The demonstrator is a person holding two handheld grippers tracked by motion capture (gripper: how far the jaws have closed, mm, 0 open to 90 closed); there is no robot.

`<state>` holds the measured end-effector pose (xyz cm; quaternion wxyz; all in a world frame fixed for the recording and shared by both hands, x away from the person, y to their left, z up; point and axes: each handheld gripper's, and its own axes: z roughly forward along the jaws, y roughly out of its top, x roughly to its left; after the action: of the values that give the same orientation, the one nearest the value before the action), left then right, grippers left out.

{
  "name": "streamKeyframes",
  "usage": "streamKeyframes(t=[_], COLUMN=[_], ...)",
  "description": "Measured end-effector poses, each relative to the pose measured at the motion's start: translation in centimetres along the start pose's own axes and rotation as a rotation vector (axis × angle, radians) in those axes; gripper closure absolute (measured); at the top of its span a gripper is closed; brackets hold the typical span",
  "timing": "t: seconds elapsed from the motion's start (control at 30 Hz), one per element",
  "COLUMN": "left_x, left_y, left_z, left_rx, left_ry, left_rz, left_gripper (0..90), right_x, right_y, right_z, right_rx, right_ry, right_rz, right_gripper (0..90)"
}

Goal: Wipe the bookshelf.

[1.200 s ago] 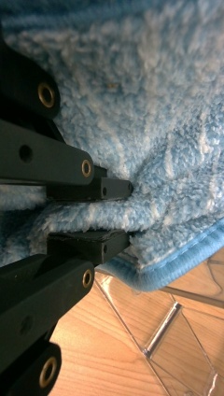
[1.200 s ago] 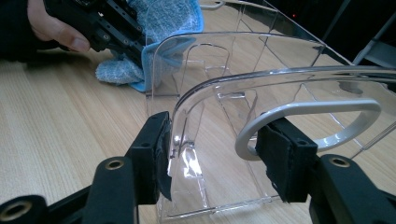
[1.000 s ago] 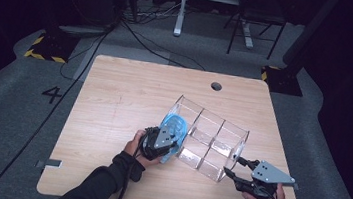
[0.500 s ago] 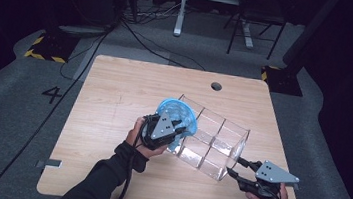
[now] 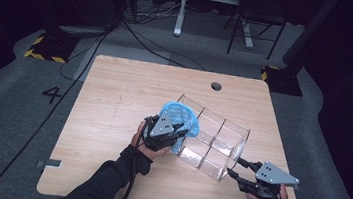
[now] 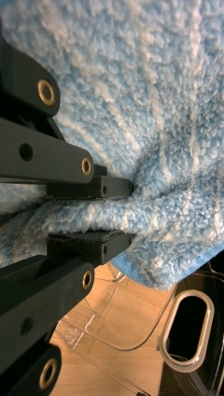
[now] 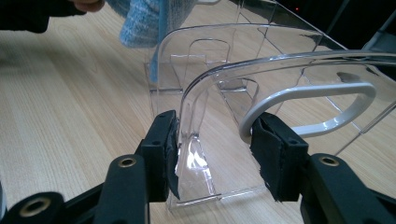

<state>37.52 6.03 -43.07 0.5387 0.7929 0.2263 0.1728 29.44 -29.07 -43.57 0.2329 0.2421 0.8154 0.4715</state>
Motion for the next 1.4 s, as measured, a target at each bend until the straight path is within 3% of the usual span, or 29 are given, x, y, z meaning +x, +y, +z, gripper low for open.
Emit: streamKeyframes(t=[0.23, 0.43, 0.53, 0.77, 1.23, 1.4], left_x=[0.2, 0.2, 0.0, 0.1, 0.5, 0.6], left_y=[-1.0, -2.2, -3.2, -3.7, -4.4, -4.3], left_z=[-0.1, 0.6, 1.8, 2.8, 4.1, 4.0], left_rx=[0.012, 0.064, 0.112, 0.142, 0.259, 0.271], left_ry=[-0.014, 0.026, 0.048, 0.067, 0.045, 0.024], left_rz=[-0.025, -0.017, -0.023, -0.007, 0.017, 0.002], left_gripper=[77.7, 77.9, 77.9, 78.0, 78.2, 78.2], right_x=[0.0, 0.0, 0.0, -0.2, -0.2, -0.1], right_y=[0.0, 0.0, 0.1, 0.1, 0.1, 0.1], right_z=[0.0, 0.0, 0.0, -0.1, -0.1, 0.0], right_rx=[-0.002, -0.001, 0.011, 0.013, 0.014, 0.012], right_ry=[0.002, -0.001, 0.0, 0.002, -0.003, -0.006], right_rz=[-0.002, -0.002, -0.004, -0.002, -0.002, -0.001], right_gripper=[51.8, 51.8, 51.4, 51.4, 51.1, 51.1])
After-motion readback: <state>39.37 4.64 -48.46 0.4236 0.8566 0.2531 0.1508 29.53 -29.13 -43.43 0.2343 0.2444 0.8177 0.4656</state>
